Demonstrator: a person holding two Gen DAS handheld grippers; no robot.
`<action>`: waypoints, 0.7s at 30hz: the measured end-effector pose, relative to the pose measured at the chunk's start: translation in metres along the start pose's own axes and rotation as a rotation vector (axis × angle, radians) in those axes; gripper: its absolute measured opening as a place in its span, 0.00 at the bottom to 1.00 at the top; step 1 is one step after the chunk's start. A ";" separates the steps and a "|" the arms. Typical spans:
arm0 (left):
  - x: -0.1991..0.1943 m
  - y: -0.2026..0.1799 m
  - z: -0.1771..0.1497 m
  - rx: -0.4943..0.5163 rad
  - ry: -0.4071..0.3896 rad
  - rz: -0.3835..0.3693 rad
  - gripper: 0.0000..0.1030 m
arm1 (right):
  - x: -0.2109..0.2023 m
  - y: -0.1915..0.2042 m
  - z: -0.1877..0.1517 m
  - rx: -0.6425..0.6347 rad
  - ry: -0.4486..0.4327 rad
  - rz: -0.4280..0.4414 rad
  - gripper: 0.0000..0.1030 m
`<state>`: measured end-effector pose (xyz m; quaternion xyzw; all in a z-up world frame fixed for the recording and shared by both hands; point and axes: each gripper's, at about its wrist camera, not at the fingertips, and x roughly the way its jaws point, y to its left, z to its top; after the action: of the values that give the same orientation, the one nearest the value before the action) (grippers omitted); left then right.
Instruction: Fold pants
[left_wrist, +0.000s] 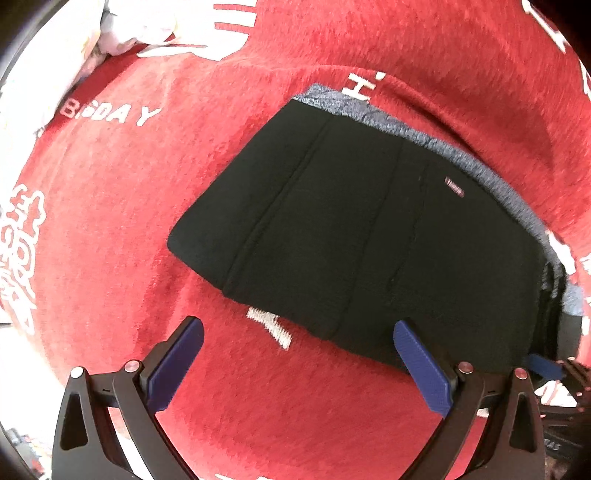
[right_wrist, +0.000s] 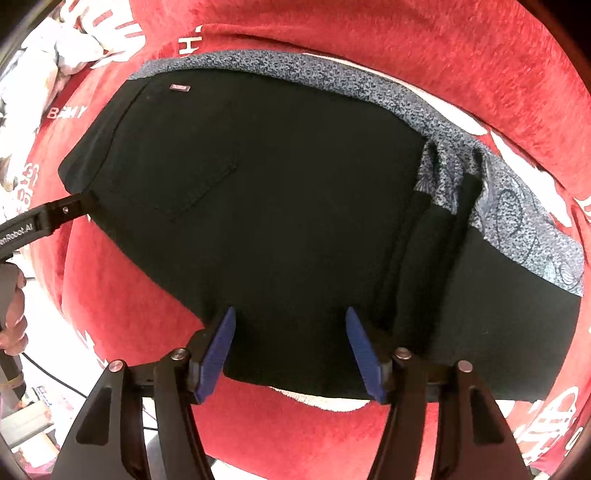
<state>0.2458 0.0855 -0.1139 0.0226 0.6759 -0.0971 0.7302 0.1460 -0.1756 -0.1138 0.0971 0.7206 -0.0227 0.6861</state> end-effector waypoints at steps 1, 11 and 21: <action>0.000 0.005 0.001 -0.014 -0.001 -0.028 1.00 | 0.001 0.000 0.000 0.001 0.000 0.002 0.68; 0.020 0.042 0.004 -0.163 0.028 -0.415 1.00 | 0.009 0.008 0.000 -0.003 -0.011 0.007 0.73; 0.024 0.028 0.003 -0.177 -0.001 -0.494 1.00 | 0.013 0.012 -0.008 -0.006 -0.027 0.001 0.75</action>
<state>0.2552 0.1094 -0.1400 -0.2072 0.6664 -0.2130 0.6838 0.1400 -0.1612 -0.1256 0.0950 0.7113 -0.0213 0.6961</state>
